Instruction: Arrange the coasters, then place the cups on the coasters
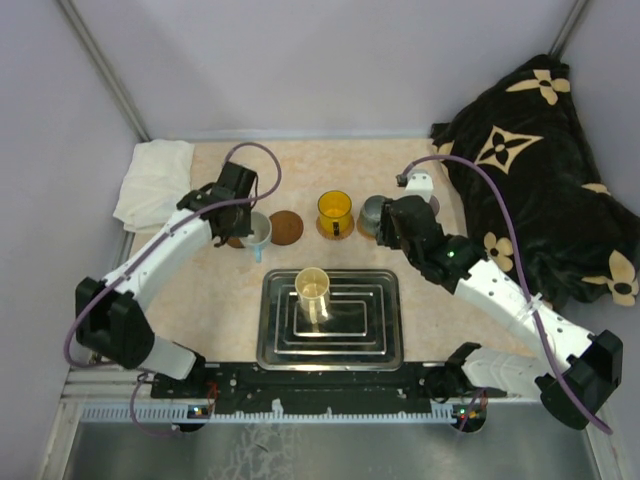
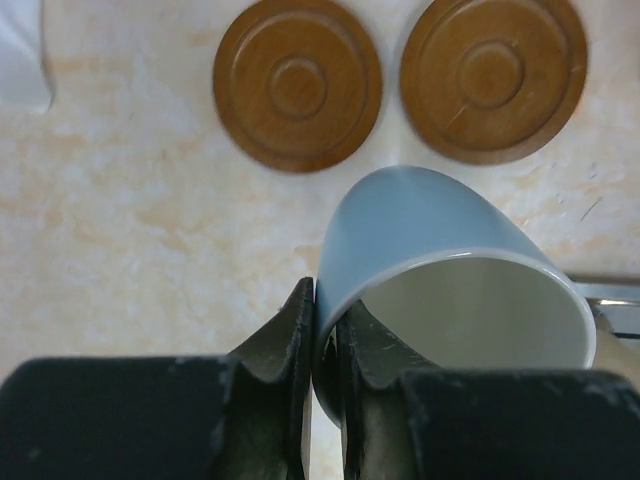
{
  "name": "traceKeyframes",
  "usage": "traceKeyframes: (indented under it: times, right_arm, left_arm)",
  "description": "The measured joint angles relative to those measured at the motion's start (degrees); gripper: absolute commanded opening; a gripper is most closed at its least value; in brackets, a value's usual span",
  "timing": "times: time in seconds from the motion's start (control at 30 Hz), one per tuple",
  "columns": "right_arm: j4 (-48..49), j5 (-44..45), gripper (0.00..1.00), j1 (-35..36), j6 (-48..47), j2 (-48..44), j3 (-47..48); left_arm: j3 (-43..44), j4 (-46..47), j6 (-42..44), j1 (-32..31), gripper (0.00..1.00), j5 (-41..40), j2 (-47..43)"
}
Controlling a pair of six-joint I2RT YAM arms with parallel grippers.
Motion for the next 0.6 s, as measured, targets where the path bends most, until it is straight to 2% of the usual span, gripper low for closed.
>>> traceKeyframes:
  times: [0.37, 0.6]
  right_arm:
    - [-0.4, 0.3, 0.48, 0.0, 0.0, 0.0, 0.0]
    - [-0.9, 0.7, 0.48, 0.0, 0.0, 0.0, 0.0]
  left_arm:
    - [21.6, 6.8, 12.2, 6.2, 0.13, 15.7, 22.1]
    - [31.7, 3.8, 15.3, 8.7, 0.12, 18.7, 29.9]
